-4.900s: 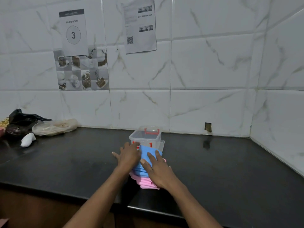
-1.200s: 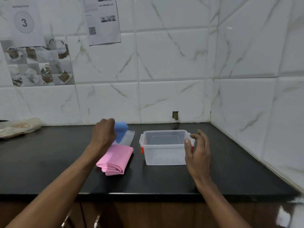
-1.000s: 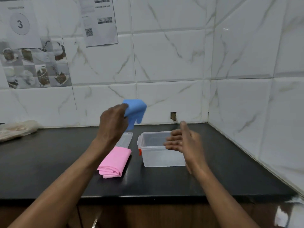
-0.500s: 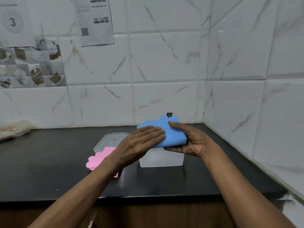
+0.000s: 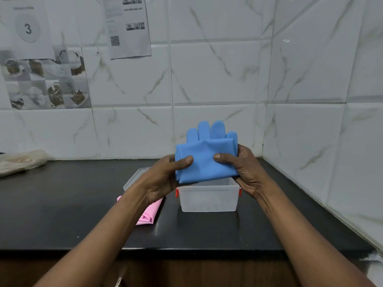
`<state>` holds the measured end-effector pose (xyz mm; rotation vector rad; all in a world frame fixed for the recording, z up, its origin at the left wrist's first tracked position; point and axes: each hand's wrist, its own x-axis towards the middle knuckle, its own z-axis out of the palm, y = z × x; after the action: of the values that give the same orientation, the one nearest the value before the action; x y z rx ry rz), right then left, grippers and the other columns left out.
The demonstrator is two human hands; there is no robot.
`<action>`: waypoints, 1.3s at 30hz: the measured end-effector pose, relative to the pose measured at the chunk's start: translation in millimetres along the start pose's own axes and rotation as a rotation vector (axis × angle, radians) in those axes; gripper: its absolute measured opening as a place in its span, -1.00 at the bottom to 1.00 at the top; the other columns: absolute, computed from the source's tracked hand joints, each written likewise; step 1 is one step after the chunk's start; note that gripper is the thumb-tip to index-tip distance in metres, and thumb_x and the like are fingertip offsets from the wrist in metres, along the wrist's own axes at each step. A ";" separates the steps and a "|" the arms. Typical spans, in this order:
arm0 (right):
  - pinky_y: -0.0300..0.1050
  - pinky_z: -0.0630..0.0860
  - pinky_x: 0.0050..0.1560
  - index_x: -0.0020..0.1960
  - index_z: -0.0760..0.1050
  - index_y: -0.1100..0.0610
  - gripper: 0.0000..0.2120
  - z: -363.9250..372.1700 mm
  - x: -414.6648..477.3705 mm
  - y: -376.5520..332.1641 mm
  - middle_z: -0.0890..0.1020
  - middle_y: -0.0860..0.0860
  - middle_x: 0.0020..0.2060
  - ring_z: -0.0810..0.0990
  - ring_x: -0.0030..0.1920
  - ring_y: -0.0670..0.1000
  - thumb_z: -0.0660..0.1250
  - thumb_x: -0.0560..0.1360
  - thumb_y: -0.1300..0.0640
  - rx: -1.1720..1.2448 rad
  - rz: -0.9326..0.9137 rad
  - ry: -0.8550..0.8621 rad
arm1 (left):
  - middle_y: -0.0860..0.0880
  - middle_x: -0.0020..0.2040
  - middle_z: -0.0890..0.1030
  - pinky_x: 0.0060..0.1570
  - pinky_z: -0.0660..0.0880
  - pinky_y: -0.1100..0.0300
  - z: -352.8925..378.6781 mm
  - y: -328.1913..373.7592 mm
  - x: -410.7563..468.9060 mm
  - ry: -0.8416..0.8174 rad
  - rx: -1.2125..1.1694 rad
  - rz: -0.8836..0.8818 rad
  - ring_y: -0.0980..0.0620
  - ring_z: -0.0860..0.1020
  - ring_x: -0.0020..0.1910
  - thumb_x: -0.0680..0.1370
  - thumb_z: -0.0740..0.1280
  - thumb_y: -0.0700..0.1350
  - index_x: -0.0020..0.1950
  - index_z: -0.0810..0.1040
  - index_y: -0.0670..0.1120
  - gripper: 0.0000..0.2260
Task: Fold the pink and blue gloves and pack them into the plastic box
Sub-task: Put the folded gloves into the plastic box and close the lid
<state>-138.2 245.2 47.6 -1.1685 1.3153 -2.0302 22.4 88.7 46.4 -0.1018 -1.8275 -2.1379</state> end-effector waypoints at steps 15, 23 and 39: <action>-0.13 0.28 -0.32 -0.13 0.33 0.18 -0.81 -17.0 65.5 23.7 0.41 0.03 -0.27 0.38 -0.29 0.00 0.18 0.60 0.10 -1.027 0.305 0.184 | -0.22 0.09 0.60 -0.10 0.56 0.05 -1.5 -13.0 108.6 0.512 0.539 -0.422 -0.14 0.59 -0.06 0.52 0.38 -0.17 0.13 0.49 -0.28 -0.74; -0.17 0.23 -0.48 -0.28 0.32 0.21 -0.75 -6.1 75.4 43.1 0.39 0.07 -0.38 0.37 -0.39 0.02 0.13 0.59 0.28 -1.506 0.472 -0.053 | -0.27 0.09 0.57 0.11 0.56 -0.06 -2.4 -34.8 120.6 0.396 0.973 -0.649 -0.23 0.59 0.10 0.59 0.25 -0.18 0.04 0.48 -0.25 -0.86; -0.07 0.44 0.00 0.22 0.52 0.12 -0.72 -3.4 91.5 80.3 0.55 0.07 -0.01 0.52 0.01 0.08 0.24 0.53 0.20 -1.792 0.662 -0.344 | -0.19 -0.03 0.68 -0.18 0.51 0.11 -12.4 -64.3 125.0 0.378 1.552 -0.192 -0.10 0.62 -0.11 0.46 0.46 -0.18 -0.03 0.64 -0.26 -0.83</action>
<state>-196.2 144.0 12.7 -1.1497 2.7388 0.2175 -112.4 60.0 16.0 0.7637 -2.6554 -0.2674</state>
